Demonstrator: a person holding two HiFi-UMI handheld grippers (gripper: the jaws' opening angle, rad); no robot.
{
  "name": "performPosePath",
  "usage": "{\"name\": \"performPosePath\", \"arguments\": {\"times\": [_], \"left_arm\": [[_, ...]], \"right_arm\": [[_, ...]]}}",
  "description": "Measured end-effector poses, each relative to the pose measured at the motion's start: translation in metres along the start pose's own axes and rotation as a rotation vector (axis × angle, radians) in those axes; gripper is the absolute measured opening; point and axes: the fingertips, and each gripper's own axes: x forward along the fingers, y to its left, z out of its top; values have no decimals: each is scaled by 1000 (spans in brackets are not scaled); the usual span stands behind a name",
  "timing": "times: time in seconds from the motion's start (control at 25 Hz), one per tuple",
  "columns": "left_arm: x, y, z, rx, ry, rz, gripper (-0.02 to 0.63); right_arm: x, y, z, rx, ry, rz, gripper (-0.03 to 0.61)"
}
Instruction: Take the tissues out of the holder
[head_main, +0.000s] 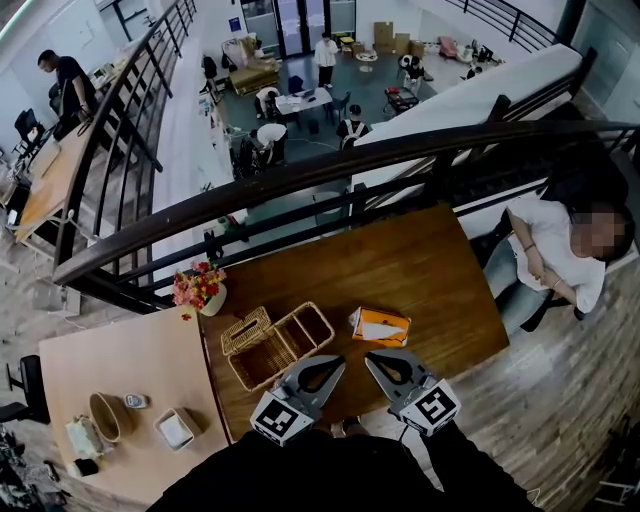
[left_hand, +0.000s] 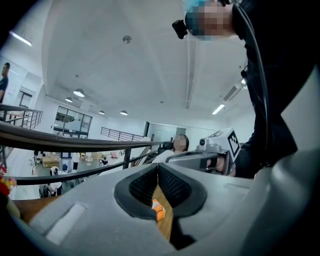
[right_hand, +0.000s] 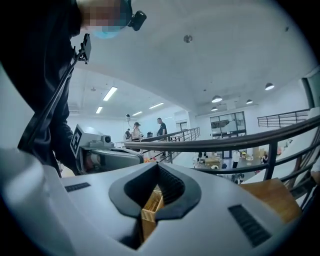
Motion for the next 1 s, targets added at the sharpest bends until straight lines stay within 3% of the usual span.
{"name": "performPosePath", "arguments": {"times": [0.32,0.6,1.0], "left_arm": [[-11,1,5,-30,-14,14,10],[-16,-1,4,2,-13,4,11],[-21,0,-1,-17,-17,17,10]], "right_arm": [[3,16,16,-23,-36,28,5],[4,26,10,-19,-11,36,5],[11,33,9,-43,-28,43,5]]}}
